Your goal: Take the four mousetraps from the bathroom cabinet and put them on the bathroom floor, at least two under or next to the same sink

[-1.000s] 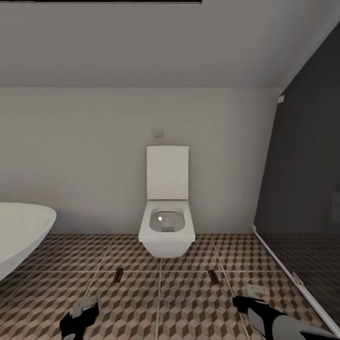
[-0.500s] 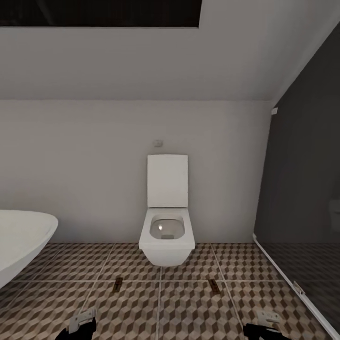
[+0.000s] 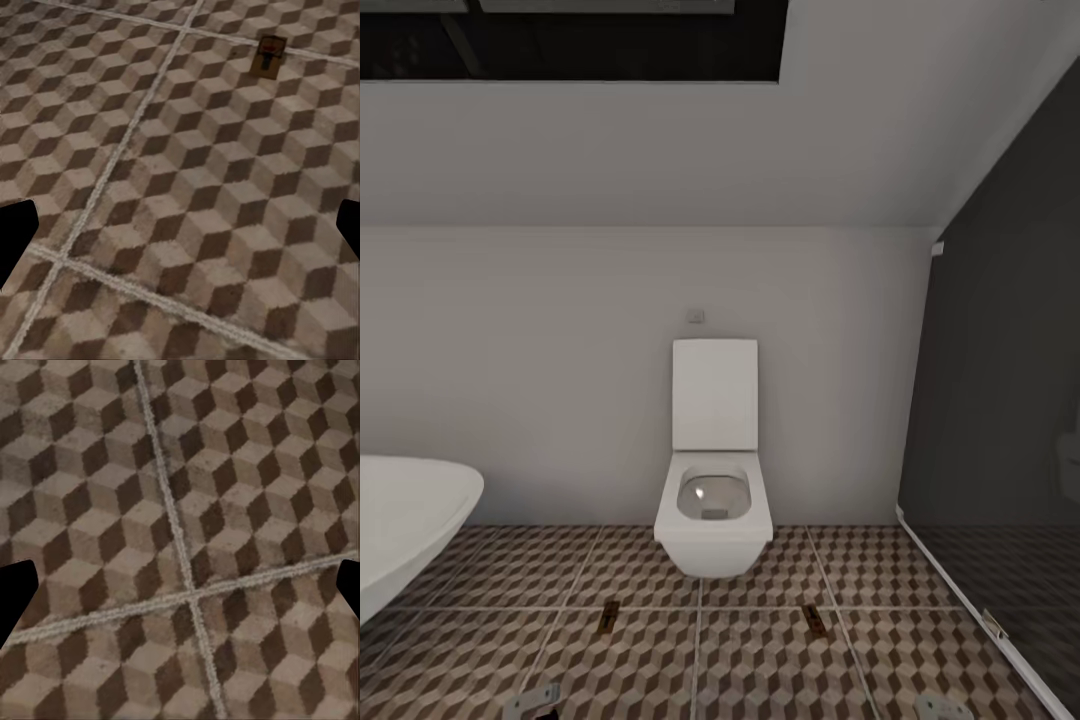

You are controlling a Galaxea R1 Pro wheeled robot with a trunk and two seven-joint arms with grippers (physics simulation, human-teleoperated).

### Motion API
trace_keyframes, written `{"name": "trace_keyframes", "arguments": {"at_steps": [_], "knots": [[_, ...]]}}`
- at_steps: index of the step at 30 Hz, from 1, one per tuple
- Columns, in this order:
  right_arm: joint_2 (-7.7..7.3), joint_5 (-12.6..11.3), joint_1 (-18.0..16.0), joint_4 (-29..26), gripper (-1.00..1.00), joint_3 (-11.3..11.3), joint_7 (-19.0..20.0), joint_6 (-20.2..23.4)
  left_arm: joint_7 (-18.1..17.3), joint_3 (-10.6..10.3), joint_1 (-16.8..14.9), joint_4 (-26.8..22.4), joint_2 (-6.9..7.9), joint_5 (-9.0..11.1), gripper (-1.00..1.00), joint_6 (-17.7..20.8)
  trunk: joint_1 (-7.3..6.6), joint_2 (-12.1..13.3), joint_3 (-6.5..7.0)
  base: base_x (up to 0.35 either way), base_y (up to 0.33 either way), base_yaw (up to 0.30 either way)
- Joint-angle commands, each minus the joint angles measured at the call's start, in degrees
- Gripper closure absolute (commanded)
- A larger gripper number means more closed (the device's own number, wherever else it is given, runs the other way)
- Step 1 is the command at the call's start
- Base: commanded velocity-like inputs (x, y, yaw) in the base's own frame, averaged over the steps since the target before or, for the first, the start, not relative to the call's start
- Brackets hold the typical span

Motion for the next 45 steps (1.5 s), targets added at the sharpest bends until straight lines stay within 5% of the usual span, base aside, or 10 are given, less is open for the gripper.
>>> {"name": "trace_keyframes", "arguments": {"at_steps": [1, 45], "knots": [[-0.01, 0.05, 0.15, 0.16, -1.00, -0.38, -0.06, -0.22, 0.11, -0.35, 0.14, 0.03, -0.01, 0.36, -1.00, -0.01, -0.24, 0.38, 0.12, 0.000, 0.000, 0.000], [0.06, 2.86, 1.23, 0.30, -1.00, -0.45, -0.01, -0.25, -0.02, -0.35, 1.14, 0.06, -0.04, 0.39, -1.00, 0.65, -9.90, 18.03, 8.02, 0.000, 0.000, 0.000]]}}
